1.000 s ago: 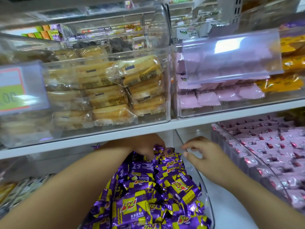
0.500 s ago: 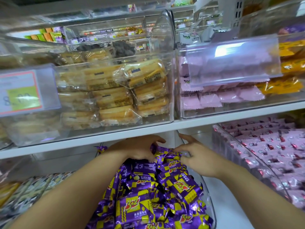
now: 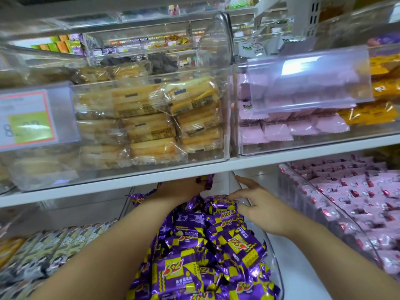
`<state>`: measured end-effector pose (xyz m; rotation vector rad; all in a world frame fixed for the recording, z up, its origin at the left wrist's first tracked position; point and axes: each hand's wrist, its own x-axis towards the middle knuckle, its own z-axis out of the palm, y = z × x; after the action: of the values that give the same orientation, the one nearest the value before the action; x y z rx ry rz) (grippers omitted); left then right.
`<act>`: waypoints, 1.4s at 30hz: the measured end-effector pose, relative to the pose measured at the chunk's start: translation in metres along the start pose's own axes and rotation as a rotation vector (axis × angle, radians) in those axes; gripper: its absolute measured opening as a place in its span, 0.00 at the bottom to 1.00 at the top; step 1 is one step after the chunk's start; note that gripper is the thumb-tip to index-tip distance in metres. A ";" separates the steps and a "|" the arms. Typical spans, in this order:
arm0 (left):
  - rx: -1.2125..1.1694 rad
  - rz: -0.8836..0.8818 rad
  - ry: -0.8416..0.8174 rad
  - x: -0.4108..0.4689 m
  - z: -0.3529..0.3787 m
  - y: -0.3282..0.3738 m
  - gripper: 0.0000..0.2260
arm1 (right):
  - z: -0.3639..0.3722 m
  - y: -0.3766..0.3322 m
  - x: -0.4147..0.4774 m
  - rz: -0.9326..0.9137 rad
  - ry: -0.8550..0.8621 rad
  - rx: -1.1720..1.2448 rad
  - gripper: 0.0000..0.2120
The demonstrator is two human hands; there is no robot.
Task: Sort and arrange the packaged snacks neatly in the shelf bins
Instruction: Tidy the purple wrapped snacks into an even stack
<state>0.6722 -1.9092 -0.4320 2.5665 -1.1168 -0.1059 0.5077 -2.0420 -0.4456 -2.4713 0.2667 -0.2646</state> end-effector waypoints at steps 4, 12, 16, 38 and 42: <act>0.050 0.028 -0.012 0.004 0.015 0.013 0.18 | 0.001 0.002 -0.001 -0.006 0.006 0.005 0.18; -0.037 0.168 -0.229 0.005 0.011 0.011 0.21 | 0.000 0.005 -0.002 -0.021 0.014 0.003 0.19; -0.026 0.161 -0.462 0.004 0.003 0.008 0.23 | 0.000 0.004 -0.004 -0.010 0.015 -0.001 0.18; 0.215 0.227 -0.409 -0.009 0.011 0.010 0.26 | -0.018 -0.012 -0.050 -0.060 -0.211 0.024 0.15; 0.033 0.174 -0.350 -0.010 0.002 0.012 0.28 | -0.022 -0.015 -0.050 -0.046 -0.245 0.048 0.11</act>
<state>0.6564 -1.9098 -0.4303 2.5271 -1.4716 -0.5141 0.4558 -2.0302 -0.4259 -2.4345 0.0987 0.0141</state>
